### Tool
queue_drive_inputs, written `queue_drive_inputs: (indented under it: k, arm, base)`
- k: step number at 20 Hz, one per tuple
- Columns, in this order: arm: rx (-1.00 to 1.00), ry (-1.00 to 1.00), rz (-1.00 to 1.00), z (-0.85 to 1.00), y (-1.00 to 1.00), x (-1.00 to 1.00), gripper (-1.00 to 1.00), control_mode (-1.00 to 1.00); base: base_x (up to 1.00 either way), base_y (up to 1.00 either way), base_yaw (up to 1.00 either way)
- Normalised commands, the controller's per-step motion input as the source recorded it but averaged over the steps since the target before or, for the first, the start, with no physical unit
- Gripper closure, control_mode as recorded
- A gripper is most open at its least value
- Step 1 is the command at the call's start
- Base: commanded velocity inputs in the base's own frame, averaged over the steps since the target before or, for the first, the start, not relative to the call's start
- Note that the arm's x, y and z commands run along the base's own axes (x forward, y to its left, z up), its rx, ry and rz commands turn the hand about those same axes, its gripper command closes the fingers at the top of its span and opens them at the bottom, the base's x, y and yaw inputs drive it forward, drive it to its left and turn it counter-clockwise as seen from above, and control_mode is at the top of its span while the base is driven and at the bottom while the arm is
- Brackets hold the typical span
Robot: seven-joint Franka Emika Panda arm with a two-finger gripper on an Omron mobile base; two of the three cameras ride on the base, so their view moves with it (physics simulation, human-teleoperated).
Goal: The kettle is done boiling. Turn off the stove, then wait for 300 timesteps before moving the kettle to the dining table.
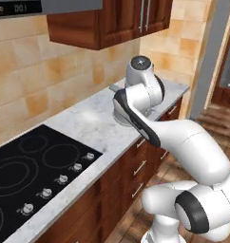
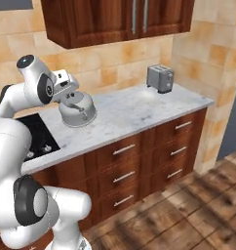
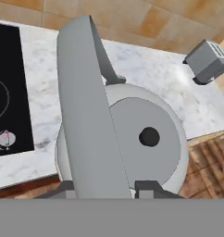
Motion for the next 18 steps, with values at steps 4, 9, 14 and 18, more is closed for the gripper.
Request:
queue_drive_inputs:
  k: [4, 9, 14, 18]
  arm:
    - [0.0, 0.0, 0.0, 0.0, 0.0, 0.0, 1.0, 1.0]
    - [0.0, 0.0, 0.0, 0.0, 0.0, 0.0, 1.0, 1.0]
    - [0.0, 0.0, 0.0, 0.0, 0.0, 0.0, 1.0, 1.0]
    - [0.0, 0.0, 0.0, 0.0, 0.0, 0.0, 1.0, 1.0]
  base:
    - [-0.13, -0.5, -0.49]
    - [-0.36, -0.44, -0.48]
    - [-0.62, -0.35, -0.45]
    - [-0.54, -0.39, -0.45]
